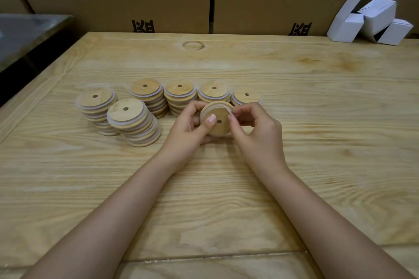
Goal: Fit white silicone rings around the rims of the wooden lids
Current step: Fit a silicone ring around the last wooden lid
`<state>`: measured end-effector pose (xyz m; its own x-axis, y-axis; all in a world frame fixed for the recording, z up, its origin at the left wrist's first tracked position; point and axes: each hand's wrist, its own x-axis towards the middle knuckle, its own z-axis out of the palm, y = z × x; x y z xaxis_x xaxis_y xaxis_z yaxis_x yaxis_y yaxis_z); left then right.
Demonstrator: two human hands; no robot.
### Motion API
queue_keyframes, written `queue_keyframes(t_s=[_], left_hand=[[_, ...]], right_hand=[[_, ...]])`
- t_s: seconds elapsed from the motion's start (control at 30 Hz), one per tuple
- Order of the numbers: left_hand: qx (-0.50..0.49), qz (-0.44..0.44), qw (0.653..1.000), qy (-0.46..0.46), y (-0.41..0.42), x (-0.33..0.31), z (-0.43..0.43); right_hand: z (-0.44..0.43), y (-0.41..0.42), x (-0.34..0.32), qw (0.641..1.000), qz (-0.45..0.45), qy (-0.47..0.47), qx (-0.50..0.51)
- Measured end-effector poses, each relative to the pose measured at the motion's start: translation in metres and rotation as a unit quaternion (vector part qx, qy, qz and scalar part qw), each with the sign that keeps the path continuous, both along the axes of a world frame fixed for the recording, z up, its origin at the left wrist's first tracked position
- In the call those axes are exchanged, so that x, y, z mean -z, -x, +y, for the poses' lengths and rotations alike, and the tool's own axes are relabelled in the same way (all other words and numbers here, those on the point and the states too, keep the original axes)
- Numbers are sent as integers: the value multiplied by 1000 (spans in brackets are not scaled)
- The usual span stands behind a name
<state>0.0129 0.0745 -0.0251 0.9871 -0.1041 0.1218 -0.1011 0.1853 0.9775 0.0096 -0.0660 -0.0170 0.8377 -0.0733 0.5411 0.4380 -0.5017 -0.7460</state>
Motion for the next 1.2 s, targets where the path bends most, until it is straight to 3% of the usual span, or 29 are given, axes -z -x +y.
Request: queue_keyframes(t_s=[0.17,0.67,0.97,1.2], left_hand=[[-40,-16,998,-48,-1,1,1],[-55,-21,998,-3,-6,7,5],[-26,17,999,8,-5,4,6],[13,64,997,46,-5,-2,13]], right_hand=[[0,1,-1,1000,-10,-15,2],[0,-3,-3,982,86,-160,-59],[-6,-4,-10,979,117,-154,-65],[-12,-3,-13,989,87,-65,-101]])
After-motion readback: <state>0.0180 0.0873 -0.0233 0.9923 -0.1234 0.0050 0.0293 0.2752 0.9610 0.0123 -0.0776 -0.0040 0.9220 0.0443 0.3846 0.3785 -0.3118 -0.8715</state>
